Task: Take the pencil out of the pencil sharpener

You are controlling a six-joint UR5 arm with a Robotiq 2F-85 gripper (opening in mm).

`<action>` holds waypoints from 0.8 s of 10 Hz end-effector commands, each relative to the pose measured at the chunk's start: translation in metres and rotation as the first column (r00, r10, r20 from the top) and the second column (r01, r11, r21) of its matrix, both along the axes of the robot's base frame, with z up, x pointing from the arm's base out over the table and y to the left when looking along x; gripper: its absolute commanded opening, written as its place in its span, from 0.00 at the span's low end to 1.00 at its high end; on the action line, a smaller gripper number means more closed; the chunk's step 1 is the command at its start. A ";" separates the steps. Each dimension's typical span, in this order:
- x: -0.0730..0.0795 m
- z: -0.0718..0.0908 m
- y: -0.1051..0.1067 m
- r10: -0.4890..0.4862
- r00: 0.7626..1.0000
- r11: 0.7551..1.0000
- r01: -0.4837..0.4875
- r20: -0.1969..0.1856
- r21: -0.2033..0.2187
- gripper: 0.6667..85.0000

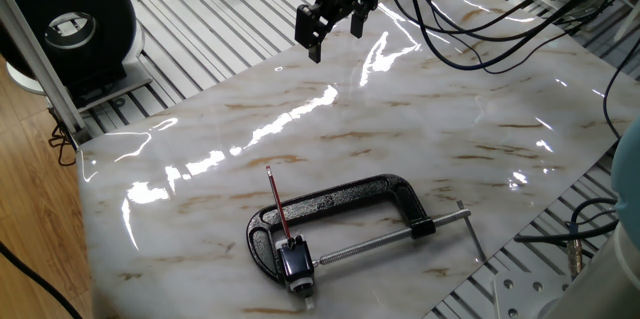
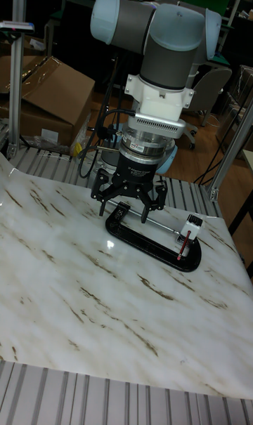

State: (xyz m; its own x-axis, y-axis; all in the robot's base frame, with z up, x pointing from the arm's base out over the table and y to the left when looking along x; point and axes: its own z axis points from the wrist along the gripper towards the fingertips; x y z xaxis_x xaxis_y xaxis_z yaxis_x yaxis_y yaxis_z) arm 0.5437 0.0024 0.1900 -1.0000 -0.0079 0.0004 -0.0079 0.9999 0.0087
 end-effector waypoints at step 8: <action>0.015 0.002 0.022 -0.231 0.972 0.971 0.229 0.033 0.068 0.00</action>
State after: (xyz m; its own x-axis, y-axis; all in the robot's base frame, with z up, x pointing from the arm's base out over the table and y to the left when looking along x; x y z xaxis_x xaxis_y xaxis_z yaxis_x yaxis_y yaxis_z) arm 0.5566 0.0194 0.1893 -0.9812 0.1898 -0.0335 0.1875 0.9803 0.0620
